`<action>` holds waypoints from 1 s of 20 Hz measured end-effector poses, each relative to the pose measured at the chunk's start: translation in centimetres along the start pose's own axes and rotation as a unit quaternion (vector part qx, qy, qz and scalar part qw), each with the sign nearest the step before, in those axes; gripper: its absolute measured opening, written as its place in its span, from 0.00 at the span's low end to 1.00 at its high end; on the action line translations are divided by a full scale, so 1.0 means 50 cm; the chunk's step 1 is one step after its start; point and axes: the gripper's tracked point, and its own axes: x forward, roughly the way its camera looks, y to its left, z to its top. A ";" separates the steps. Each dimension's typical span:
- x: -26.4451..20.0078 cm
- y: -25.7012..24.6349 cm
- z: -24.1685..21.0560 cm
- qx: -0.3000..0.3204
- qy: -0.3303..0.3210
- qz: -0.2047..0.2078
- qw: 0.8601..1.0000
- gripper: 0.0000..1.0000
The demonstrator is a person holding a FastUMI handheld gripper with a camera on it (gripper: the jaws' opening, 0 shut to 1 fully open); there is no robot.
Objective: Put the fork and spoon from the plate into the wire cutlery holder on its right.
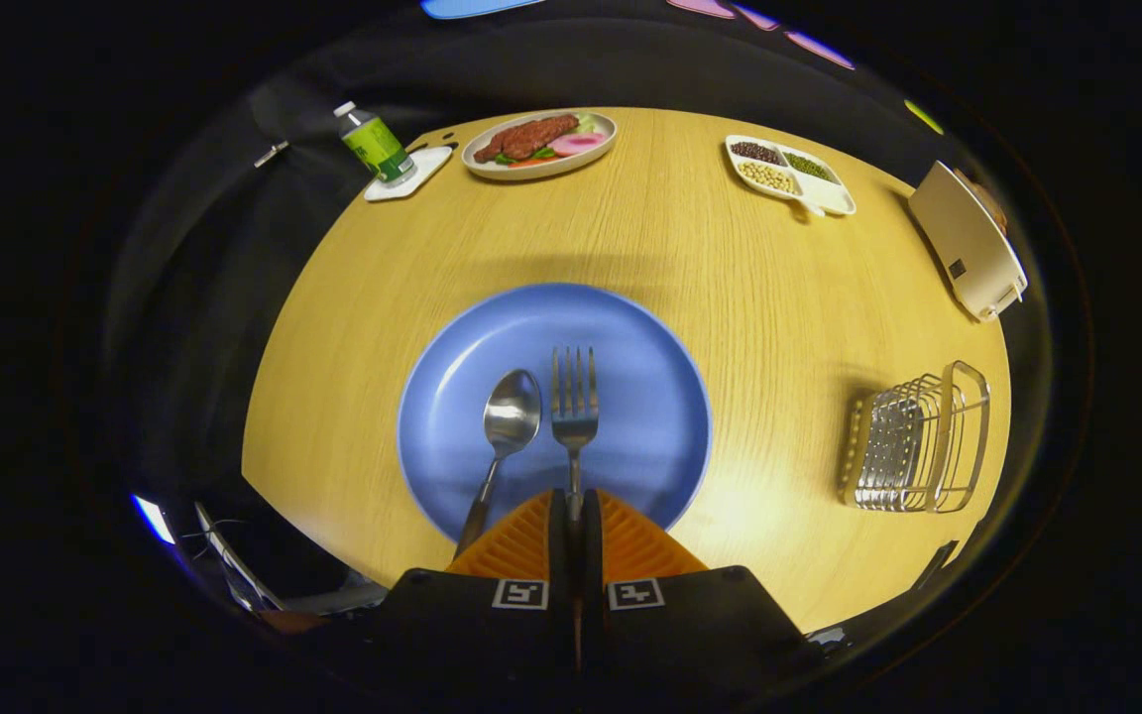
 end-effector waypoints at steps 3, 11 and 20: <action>-0.070 -0.047 0.033 0.011 -0.022 0.006 1.000 0.07; -0.231 -0.299 0.018 0.002 0.000 -0.037 0.999 0.07; -0.228 -0.448 -0.037 -0.008 0.140 -0.047 0.989 0.08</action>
